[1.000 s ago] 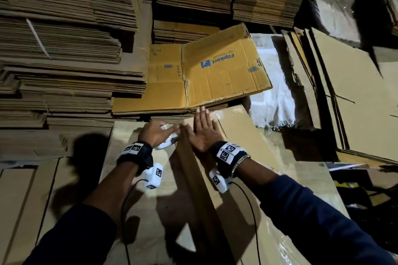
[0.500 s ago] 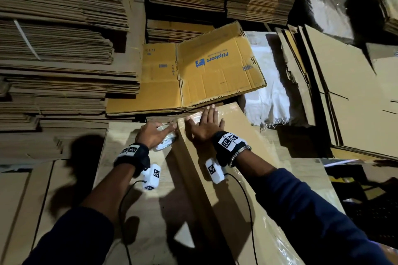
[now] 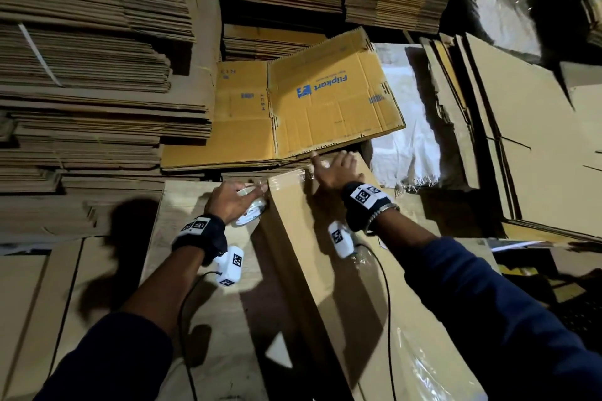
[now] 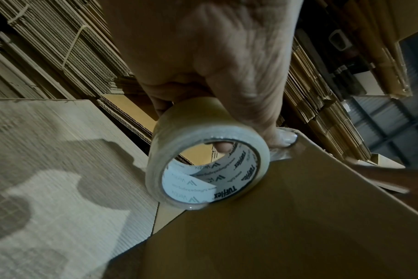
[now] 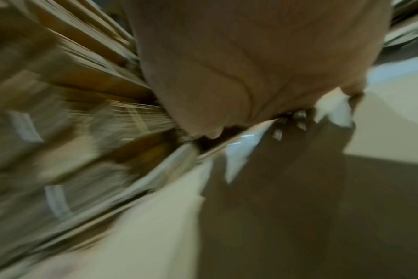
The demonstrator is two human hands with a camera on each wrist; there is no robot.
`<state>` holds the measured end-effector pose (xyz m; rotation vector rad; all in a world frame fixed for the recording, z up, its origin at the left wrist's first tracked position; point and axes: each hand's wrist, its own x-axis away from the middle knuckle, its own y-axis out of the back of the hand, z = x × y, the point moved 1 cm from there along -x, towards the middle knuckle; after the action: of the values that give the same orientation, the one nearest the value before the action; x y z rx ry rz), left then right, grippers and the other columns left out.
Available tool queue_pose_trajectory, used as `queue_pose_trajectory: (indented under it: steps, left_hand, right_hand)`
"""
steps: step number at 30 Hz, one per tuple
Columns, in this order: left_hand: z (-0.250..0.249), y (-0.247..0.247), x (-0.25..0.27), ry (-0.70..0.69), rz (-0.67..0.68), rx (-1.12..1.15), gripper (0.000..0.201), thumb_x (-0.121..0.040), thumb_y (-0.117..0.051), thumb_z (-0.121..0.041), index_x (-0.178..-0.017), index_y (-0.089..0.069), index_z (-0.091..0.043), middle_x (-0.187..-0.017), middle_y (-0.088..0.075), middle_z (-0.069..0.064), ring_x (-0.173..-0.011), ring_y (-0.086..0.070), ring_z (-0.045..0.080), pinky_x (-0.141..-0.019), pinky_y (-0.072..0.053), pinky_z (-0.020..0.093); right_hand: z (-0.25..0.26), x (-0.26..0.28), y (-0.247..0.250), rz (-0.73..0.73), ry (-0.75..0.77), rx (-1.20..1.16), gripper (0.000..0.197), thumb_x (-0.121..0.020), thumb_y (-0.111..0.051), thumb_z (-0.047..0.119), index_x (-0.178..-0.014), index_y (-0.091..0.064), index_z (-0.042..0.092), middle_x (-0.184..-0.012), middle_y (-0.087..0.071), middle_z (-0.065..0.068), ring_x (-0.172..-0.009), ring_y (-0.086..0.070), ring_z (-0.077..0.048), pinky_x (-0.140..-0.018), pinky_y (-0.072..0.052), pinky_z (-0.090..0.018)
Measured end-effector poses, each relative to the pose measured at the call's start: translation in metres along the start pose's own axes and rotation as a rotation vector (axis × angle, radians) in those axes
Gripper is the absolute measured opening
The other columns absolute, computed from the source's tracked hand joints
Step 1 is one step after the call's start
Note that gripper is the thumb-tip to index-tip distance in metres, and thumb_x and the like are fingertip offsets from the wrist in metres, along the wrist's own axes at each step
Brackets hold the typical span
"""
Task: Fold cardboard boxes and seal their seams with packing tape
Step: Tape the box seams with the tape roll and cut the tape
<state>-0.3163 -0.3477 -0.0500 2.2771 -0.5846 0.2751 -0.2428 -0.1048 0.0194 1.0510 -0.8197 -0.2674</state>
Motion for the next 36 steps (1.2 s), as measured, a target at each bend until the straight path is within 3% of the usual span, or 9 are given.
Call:
queue_pose_trajectory:
  steps: [4, 9, 16, 20, 23, 25, 29, 33, 36]
  left_hand:
    - [-0.002, 0.001, 0.003, 0.012, -0.003, -0.007, 0.088, -0.084, -0.065, -0.077, -0.14, -0.064, -0.01, -0.136, -0.069, 0.011, -0.124, -0.064, 0.026, -0.087, -0.04, 0.028]
    - [-0.002, 0.002, 0.006, 0.021, 0.006, -0.002, 0.093, -0.08, -0.062, -0.083, -0.137, -0.066, -0.01, -0.138, -0.068, 0.01, -0.125, -0.064, 0.028, -0.09, -0.044, 0.03]
    - [0.005, -0.004, -0.002, 0.066, 0.007, 0.02, 0.106, -0.07, -0.055, -0.097, -0.114, -0.068, -0.002, -0.109, -0.076, 0.017, -0.102, -0.072, 0.034, -0.079, -0.054, 0.038]
    - [0.007, -0.005, -0.004, 0.054, 0.0, 0.014, 0.105, -0.066, -0.051, -0.101, -0.116, -0.072, -0.011, -0.102, -0.079, 0.009, -0.095, -0.074, 0.028, -0.071, -0.047, 0.029]
    - [0.007, -0.006, -0.004, 0.042, -0.012, -0.004, 0.098, -0.071, -0.054, -0.097, -0.117, -0.072, -0.013, -0.11, -0.078, 0.007, -0.102, -0.072, 0.029, -0.076, -0.048, 0.03]
    - [0.004, -0.006, -0.002, 0.035, -0.013, -0.008, 0.083, -0.078, -0.06, -0.088, -0.116, -0.073, -0.015, -0.106, -0.077, 0.004, -0.101, -0.07, 0.028, -0.083, -0.053, 0.034]
    - [0.008, -0.009, -0.006, 0.023, -0.021, -0.024, 0.071, -0.073, -0.056, -0.091, -0.074, -0.061, -0.02, -0.072, -0.07, 0.003, -0.074, -0.067, 0.028, -0.06, -0.044, 0.032]
    - [0.003, -0.008, -0.003, 0.006, -0.019, -0.09, 0.023, -0.091, -0.069, -0.045, -0.097, -0.076, -0.024, -0.088, -0.073, 0.007, -0.089, -0.07, 0.03, -0.067, -0.044, 0.031]
    - [0.002, -0.006, -0.001, -0.019, -0.028, -0.068, 0.025, -0.091, -0.071, -0.032, -0.11, -0.075, -0.017, -0.109, -0.075, 0.017, -0.106, -0.069, 0.038, -0.079, -0.051, 0.036]
  right_hand:
    - [-0.03, -0.039, 0.001, -0.085, -0.067, -0.027, 0.105, -0.093, -0.013, 0.084, -0.165, 0.003, 0.008, -0.172, 0.012, -0.013, -0.16, 0.008, -0.029, -0.123, 0.005, -0.059]
    - [-0.046, -0.076, 0.022, -0.082, -0.067, -0.164, 0.068, -0.105, -0.042, 0.054, -0.146, -0.043, 0.001, -0.152, -0.039, -0.025, -0.142, -0.039, -0.043, -0.118, -0.032, -0.051]
    - [-0.037, -0.087, 0.034, 0.01, -0.014, 0.113, 0.055, -0.107, -0.029, 0.038, -0.126, -0.062, -0.001, -0.141, -0.057, -0.026, -0.13, -0.053, -0.042, -0.103, -0.038, -0.042]
    - [-0.002, -0.067, 0.016, 0.099, 0.054, 0.405, 0.081, -0.088, -0.009, 0.054, -0.143, -0.055, 0.016, -0.156, -0.048, -0.015, -0.156, -0.016, -0.041, -0.119, -0.003, -0.072]
    - [0.033, -0.044, -0.007, 0.094, 0.11, 0.505, 0.075, -0.099, -0.016, 0.054, -0.135, -0.063, 0.007, -0.163, -0.038, -0.015, -0.158, 0.013, -0.036, -0.118, 0.01, -0.073]
    - [0.054, -0.03, -0.018, 0.112, 0.155, 0.554, 0.072, -0.097, -0.02, 0.053, -0.136, -0.062, 0.009, -0.165, -0.035, -0.014, -0.158, 0.014, -0.038, -0.117, 0.01, -0.074]
    - [0.091, -0.012, -0.03, 0.22, 0.158, 0.575, 0.074, -0.1, -0.016, 0.061, -0.156, -0.043, 0.02, -0.171, -0.021, -0.009, -0.157, 0.012, -0.041, -0.118, 0.012, -0.073]
    - [0.12, 0.013, -0.045, 0.318, 0.26, 0.587, 0.069, -0.105, -0.017, 0.059, -0.16, -0.035, 0.021, -0.171, -0.019, -0.007, -0.159, 0.001, -0.038, -0.118, 0.006, -0.074]
    - [0.122, 0.028, -0.049, 0.281, 0.461, 0.427, 0.065, -0.105, -0.013, 0.058, -0.161, -0.031, 0.029, -0.172, -0.019, 0.002, -0.159, -0.012, -0.029, -0.12, 0.003, -0.069]
